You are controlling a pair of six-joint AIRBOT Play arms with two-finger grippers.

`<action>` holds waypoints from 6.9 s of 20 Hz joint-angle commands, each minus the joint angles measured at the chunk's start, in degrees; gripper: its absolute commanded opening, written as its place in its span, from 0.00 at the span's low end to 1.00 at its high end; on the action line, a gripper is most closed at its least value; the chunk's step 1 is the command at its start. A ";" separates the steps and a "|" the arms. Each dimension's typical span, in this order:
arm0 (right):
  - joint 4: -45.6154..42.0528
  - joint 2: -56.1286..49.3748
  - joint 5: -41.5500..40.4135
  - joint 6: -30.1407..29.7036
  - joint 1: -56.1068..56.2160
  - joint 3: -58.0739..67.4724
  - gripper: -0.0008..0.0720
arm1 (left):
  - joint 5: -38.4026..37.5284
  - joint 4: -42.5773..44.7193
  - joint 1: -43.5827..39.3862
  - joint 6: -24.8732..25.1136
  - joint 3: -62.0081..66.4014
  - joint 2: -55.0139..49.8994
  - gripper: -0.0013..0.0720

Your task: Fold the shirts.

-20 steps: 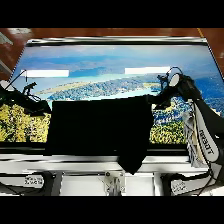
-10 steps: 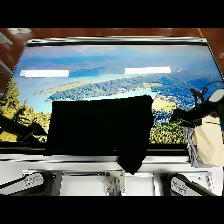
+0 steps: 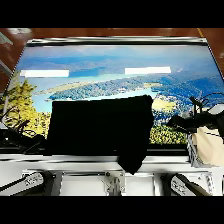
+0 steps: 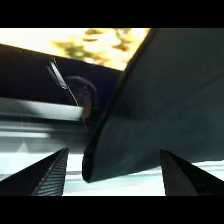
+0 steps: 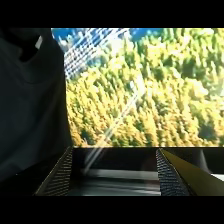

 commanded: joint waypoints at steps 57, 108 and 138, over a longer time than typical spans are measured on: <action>12.28 -20.28 -22.56 8.00 25.49 22.12 0.10 | 22.45 -26.84 -15.89 6.64 21.31 -5.33 0.07; 19.89 -10.62 11.72 4.33 11.93 23.08 0.10 | 20.57 -38.66 -52.61 -1.27 36.30 -21.22 0.07; 19.74 -16.52 -30.73 19.50 54.23 23.06 0.10 | 17.99 -66.23 -19.50 9.68 36.30 15.32 0.07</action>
